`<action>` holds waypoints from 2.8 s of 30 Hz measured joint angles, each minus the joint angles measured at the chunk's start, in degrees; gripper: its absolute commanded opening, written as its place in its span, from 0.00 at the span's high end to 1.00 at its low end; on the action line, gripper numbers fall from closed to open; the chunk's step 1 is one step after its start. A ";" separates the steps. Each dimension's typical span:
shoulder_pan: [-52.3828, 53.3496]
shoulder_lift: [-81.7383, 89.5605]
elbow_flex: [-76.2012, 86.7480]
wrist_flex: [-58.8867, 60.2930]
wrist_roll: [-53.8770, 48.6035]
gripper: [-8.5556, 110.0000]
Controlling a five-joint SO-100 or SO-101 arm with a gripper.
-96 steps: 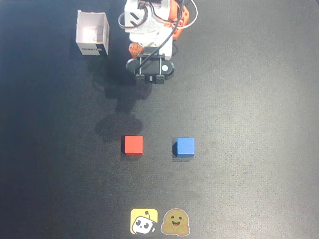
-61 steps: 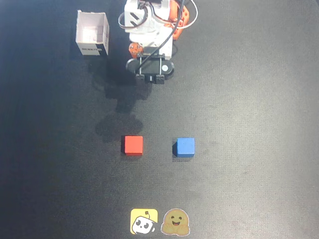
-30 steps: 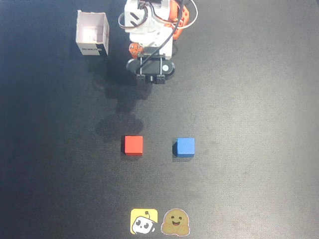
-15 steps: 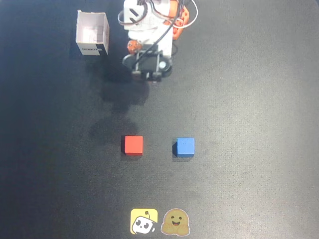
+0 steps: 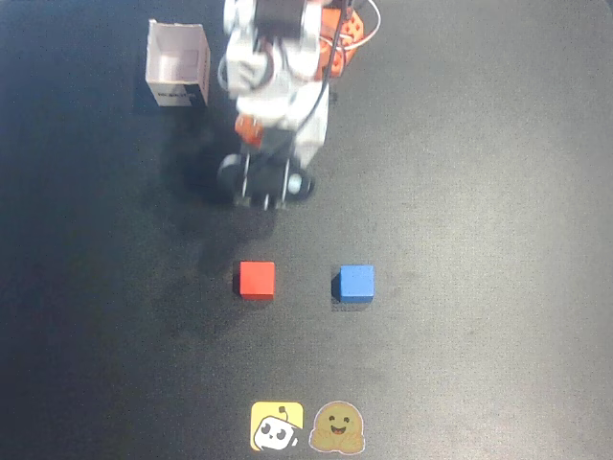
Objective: Put the red cube on top of the blue cube.
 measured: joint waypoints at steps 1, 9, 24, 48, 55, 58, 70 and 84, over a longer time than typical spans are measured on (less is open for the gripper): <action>0.00 -2.90 -2.02 0.00 0.35 0.93; 2.11 -21.62 -15.12 -0.09 3.69 0.93; 5.54 -34.63 -25.14 -3.87 5.54 0.81; 0.35 -39.02 -25.22 -11.51 12.30 0.69; 0.26 -42.28 -25.22 -14.59 12.30 0.69; -0.62 -43.68 -25.22 -15.91 12.22 0.69; -1.49 -49.04 -25.22 -20.92 11.78 0.69; -1.23 -52.12 -25.05 -23.64 10.46 0.73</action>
